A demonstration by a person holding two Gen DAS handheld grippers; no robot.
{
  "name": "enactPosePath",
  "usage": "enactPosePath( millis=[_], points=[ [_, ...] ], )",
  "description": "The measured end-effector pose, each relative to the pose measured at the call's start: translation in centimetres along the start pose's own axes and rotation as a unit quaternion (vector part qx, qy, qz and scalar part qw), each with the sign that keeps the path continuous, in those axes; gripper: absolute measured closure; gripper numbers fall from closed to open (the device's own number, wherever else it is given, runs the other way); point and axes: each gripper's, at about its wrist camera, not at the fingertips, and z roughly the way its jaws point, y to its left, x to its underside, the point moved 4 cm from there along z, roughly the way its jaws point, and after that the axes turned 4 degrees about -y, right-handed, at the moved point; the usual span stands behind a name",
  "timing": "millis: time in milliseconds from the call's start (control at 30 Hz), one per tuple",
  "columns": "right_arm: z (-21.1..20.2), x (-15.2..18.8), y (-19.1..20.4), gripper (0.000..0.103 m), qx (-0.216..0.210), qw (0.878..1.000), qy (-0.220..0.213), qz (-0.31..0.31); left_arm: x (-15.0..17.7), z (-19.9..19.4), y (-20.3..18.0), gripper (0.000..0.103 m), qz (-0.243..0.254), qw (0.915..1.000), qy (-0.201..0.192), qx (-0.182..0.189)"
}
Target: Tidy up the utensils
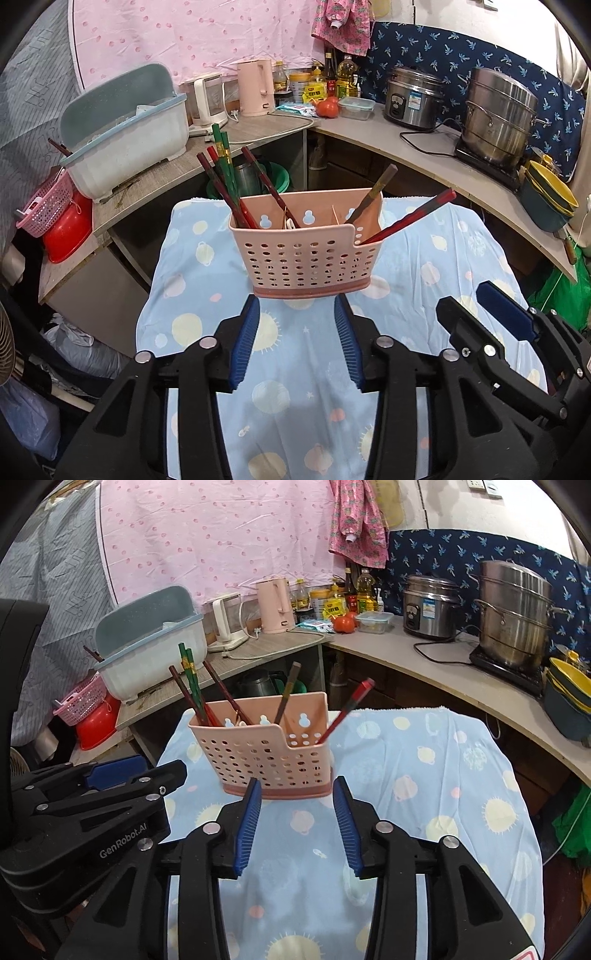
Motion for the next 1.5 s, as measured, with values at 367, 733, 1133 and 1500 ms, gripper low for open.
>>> enactPosePath(
  millis=[367, 733, 1133, 1500],
  points=[
    [-1.0, 2.3, -0.8, 0.050, 0.023, 1.000, 0.007, -0.011, 2.1, -0.3, 0.4, 0.035, -0.008, 0.9995, -0.008, -0.028],
    [-1.5, 3.7, -1.0, 0.042, 0.033, 0.999, 0.011, -0.026, 3.8, -0.6, 0.8, 0.018, -0.009, 0.9983, -0.020, -0.055],
    [-1.9, 3.8, -2.1, 0.018, 0.030, 0.999, 0.010, 0.001, 4.2, -0.9, 1.2, 0.013, -0.014, 0.9976, -0.029, -0.061],
    [-1.8, 3.8, -1.9, 0.006, 0.043, 0.999, 0.002, -0.017, 4.5, -0.9, 1.7, 0.008, -0.024, 0.9965, -0.035, -0.072]
  ],
)
